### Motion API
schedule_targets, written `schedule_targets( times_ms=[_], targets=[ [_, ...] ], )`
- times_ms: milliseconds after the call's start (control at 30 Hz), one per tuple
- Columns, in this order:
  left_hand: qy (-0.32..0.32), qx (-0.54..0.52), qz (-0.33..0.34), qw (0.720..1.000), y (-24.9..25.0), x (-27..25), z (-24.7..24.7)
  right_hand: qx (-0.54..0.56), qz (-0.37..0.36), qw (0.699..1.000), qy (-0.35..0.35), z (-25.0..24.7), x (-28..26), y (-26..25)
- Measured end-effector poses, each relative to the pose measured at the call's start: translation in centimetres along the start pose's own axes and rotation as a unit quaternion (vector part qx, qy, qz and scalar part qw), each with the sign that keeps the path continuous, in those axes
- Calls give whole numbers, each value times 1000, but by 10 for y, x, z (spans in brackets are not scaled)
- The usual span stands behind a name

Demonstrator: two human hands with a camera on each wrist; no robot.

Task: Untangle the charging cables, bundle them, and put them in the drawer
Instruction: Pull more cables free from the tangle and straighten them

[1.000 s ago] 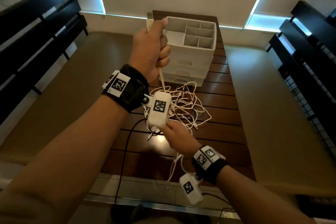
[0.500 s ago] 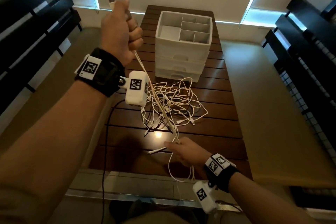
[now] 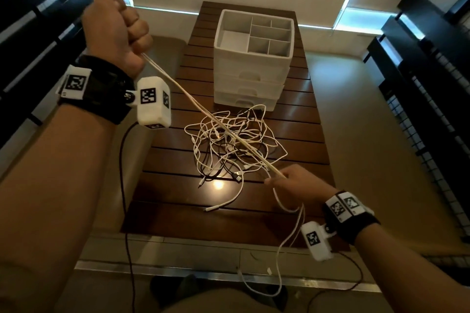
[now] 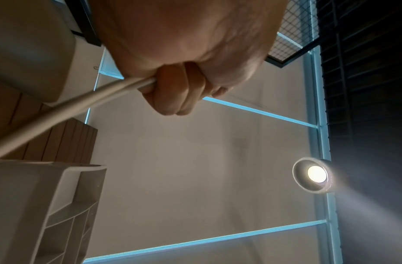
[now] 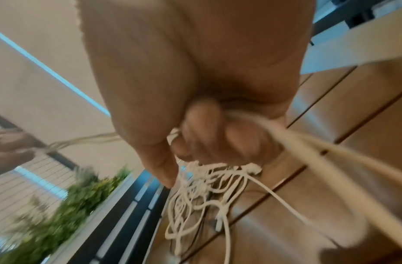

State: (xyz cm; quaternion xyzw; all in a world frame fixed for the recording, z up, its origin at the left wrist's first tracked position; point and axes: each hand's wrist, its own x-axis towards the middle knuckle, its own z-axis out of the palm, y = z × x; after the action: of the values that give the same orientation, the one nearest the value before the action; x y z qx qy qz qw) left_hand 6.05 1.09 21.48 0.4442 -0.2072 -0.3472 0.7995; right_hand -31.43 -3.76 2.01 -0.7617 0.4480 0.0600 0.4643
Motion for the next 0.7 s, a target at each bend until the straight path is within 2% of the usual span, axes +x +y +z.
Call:
schedule_targets(
  times_ms=[133,200,233,300,367,467,567,700],
  targets=[
    [15,-4,-2,1000,6,1,-11,35,13,994,104,-52,-15,7],
    [21,-6,-3,1000,6,1,-16,78,26,993,89,-68,-22,10],
    [21,-6,-4,1000,5,1,-17,59,37,995,72,-73,-24,11],
    [19,-4,-10,1000,-2,1,-17,-65,50,995,62,-80,-22,15],
    [14,4,-12,1000,-8,0,-17,-162,52,980,106,-92,-17,18],
    [29,9,-7,1000,-7,1,-21,-127,62,979,146,-111,-14,32],
    [54,6,5,999,2,1,-27,-177,72,974,125,-98,-10,38],
    [59,29,3,998,-4,-2,-24,-218,47,959,175,-66,7,29]
  ],
)
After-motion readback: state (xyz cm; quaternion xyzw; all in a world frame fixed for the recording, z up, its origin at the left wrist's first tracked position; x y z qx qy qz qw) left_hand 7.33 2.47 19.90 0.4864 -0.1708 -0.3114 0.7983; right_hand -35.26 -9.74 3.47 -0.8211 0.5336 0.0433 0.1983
